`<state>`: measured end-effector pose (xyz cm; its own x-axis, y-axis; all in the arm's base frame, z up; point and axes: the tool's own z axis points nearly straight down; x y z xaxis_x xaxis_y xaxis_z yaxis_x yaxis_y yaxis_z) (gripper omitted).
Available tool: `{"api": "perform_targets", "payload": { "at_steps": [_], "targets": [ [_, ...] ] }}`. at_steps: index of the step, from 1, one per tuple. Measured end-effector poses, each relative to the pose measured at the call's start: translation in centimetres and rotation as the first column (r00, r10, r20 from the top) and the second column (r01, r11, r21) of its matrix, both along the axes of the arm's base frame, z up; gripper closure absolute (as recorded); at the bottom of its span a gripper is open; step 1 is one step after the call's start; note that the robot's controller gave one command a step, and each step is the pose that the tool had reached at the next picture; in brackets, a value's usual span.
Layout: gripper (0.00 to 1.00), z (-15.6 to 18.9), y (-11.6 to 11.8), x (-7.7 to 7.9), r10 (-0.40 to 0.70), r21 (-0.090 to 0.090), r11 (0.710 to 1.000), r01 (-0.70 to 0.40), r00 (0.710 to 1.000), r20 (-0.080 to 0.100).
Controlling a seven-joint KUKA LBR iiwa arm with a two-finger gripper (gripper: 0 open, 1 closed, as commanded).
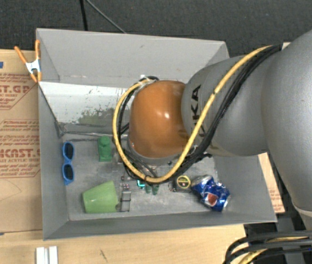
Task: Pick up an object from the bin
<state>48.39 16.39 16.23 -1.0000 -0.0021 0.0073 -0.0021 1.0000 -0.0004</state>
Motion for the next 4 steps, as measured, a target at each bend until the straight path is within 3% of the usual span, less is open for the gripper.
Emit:
{"api": "perform_targets", "payload": {
  "at_steps": [1, 2, 3, 4],
  "targets": [
    [0.0, -9.5, 2.0, -0.1, 0.031, 0.003, 1.0, -0.031, 0.999, 0.013],
    [0.0, -6.2, 1.8, -0.2, -0.11, 0.002, 0.994, 0.11, 0.994, 0.008],
    [0.0, -6.3, 3.0, -0.5, -0.23, 0.001, 0.973, 0.23, 0.973, 0.007],
    [0.0, -9.4, 2.2, 0.3, -0.356, -0.001, 0.935, 0.356, 0.935, 0.005]
  ]
}}
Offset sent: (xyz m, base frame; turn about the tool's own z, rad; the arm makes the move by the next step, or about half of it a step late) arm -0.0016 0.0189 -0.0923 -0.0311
